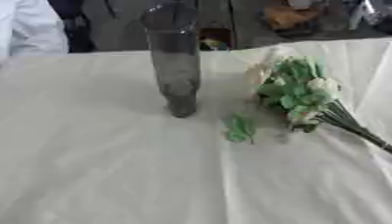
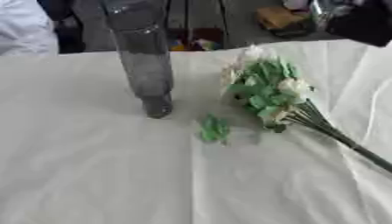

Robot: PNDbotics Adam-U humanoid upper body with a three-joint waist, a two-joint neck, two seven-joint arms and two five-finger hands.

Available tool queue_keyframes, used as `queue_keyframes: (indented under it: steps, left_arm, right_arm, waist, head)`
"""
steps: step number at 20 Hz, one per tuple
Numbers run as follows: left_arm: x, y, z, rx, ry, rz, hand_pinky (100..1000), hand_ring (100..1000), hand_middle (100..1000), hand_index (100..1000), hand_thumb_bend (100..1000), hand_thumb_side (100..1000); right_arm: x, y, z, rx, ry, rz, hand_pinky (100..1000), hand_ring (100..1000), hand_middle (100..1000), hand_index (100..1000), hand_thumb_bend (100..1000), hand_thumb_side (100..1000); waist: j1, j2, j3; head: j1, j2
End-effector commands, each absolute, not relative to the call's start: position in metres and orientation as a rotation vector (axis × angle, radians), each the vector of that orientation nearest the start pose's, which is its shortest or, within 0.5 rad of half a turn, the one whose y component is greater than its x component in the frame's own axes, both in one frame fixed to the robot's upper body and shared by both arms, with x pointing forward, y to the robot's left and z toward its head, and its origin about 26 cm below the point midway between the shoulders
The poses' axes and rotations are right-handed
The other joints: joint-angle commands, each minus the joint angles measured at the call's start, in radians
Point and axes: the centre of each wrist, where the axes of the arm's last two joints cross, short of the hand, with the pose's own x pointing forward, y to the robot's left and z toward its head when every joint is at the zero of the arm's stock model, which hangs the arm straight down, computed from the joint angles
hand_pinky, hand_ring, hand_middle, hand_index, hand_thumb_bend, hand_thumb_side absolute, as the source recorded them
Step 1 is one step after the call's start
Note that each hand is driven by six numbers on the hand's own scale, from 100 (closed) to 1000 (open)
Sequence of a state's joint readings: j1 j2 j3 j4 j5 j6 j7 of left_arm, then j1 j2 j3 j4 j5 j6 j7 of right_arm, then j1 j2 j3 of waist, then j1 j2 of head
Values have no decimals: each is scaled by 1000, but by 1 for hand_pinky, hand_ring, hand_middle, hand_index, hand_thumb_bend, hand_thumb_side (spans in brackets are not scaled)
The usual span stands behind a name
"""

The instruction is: Arrange flowers into the vase.

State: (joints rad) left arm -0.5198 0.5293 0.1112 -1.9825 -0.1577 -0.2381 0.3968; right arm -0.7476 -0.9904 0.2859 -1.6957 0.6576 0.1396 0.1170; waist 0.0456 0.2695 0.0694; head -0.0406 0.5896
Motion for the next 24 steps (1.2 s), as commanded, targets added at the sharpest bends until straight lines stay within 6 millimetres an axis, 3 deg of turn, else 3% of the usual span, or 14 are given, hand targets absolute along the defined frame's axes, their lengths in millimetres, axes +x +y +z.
queue_keyframes:
  steps: [1,12,16,18,19,20,21,24]
  left_arm:
    - [301,292,305,-768,3242,175,848,983,955,952,280,1000]
    - [301,291,305,-759,3245,180,848,982,954,949,275,1000]
    - [302,290,304,-749,3249,179,848,982,953,948,257,1000]
    - [302,290,304,-747,3251,178,848,982,952,948,253,1000]
    - [302,290,304,-747,3251,179,848,982,952,948,252,1000]
    - [302,290,304,-746,3251,180,848,982,952,948,252,1000]
    - [302,290,304,-745,3251,180,848,982,951,948,251,1000]
    - [302,289,304,-740,3253,181,848,982,951,948,248,1000]
  right_arm:
    - [355,-312,326,-1509,-1633,1396,872,942,903,949,100,1000]
    - [356,-311,331,-1410,-1499,1473,879,949,910,948,100,1000]
    - [355,-316,330,-1376,-1429,1456,861,924,887,955,101,1000]
    - [352,-319,328,-1359,-1388,1442,855,925,899,972,189,1000]
    - [351,-321,326,-1345,-1365,1438,858,937,906,984,302,982]
    - [350,-322,323,-1324,-1343,1433,858,937,905,985,321,966]
    - [350,-323,321,-1302,-1324,1427,847,923,891,994,399,878]
    - [346,-325,318,-1241,-1281,1411,873,952,911,1000,450,798]
  waist:
    - [0,-23,1]
    - [4,-28,-1]
    - [3,-28,-7]
    - [3,-26,-9]
    - [3,-26,-10]
    - [3,-26,-10]
    - [3,-25,-10]
    - [3,-25,-13]
  head:
    - [-6,-14]
    - [-18,-25]
    - [-43,-35]
    - [-46,-39]
    - [-46,-40]
    - [-47,-40]
    - [-48,-40]
    - [-50,-43]
